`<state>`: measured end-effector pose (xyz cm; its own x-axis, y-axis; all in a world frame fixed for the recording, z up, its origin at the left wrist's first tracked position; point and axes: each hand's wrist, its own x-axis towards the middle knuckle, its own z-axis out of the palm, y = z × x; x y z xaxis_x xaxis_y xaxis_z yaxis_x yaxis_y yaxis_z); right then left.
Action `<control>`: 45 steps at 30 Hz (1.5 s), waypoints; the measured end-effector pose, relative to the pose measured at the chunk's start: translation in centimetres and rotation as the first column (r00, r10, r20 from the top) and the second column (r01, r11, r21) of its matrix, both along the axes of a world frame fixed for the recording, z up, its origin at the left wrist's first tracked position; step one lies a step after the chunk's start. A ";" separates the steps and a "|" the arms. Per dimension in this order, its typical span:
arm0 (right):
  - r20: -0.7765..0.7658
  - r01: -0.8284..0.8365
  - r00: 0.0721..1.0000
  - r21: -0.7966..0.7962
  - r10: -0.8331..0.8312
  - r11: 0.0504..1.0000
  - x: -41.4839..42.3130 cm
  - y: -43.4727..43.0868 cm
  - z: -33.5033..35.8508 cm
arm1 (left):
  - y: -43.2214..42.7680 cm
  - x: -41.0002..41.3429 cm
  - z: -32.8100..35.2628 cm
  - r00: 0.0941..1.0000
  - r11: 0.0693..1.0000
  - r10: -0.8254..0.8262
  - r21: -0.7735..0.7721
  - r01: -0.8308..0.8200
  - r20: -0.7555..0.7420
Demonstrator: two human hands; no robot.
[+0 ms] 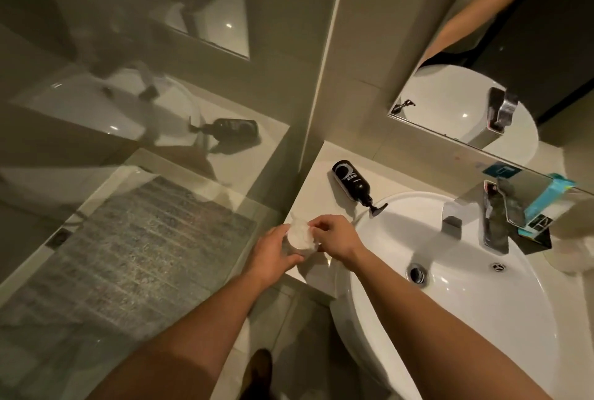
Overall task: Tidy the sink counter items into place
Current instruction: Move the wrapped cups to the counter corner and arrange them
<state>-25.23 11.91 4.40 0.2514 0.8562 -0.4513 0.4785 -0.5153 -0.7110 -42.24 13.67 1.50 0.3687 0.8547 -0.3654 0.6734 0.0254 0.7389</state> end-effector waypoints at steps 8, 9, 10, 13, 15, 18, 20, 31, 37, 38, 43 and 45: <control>-0.066 0.098 0.994 0.083 -0.093 0.992 0.0 -0.4 3.1 | 1.1 0.1 2.6 0.998 1.000 -0.010 0.025 0.009 0.057; -0.077 0.107 0.992 0.100 -0.100 0.989 0.2 -0.4 4.0 | 1.4 0.3 3.3 0.998 0.999 -0.020 0.042 0.017 0.064; -0.083 0.117 0.991 0.116 -0.107 0.986 0.6 -0.5 4.9 | 1.7 0.5 4.1 0.997 0.998 -0.031 0.060 0.026 0.073; -0.091 0.157 0.986 0.163 -0.143 0.974 2.1 -0.9 8.1 | 2.5 1.9 6.9 0.990 0.992 -0.077 0.108 0.064 0.114; -0.092 0.197 0.979 0.200 -0.182 0.960 3.4 -1.6 10.4 | 2.8 3.4 8.7 0.978 0.984 -0.131 0.140 0.109 0.160; -0.101 0.261 0.965 0.262 -0.242 0.929 5.9 -3.7 13.6 | 2.8 6.1 11.5 0.948 0.958 -0.243 0.206 0.201 0.206; -0.091 0.287 0.958 0.295 -0.272 0.911 7.8 -5.6 15.8 | 2.3 8.3 13.5 0.917 0.926 -0.334 0.255 0.276 0.220; -0.113 0.519 0.844 0.417 -0.523 0.747 22.1 -22.0 23.0 | -8.1 26.2 20.5 0.695 0.712 -0.677 0.453 0.536 0.242; -0.138 0.640 0.749 0.405 -0.648 0.653 30.1 -31.6 23.0 | -16.4 36.2 20.6 0.600 0.652 -0.754 0.417 0.633 0.268; -0.143 0.658 0.732 0.403 -0.666 0.636 31.2 -32.8 22.8 | -17.4 37.5 20.4 0.591 0.647 -0.760 0.403 0.647 0.272; -0.232 0.766 0.630 0.342 -0.741 0.544 34.9 -36.6 20.2 | -20.8 42.3 18.3 0.550 0.636 -0.769 0.308 0.708 0.325; -0.290 0.822 0.561 0.305 -0.776 0.480 35.7 -37.2 18.7 | -21.3 43.8 17.1 0.541 0.636 -0.764 0.268 0.724 0.350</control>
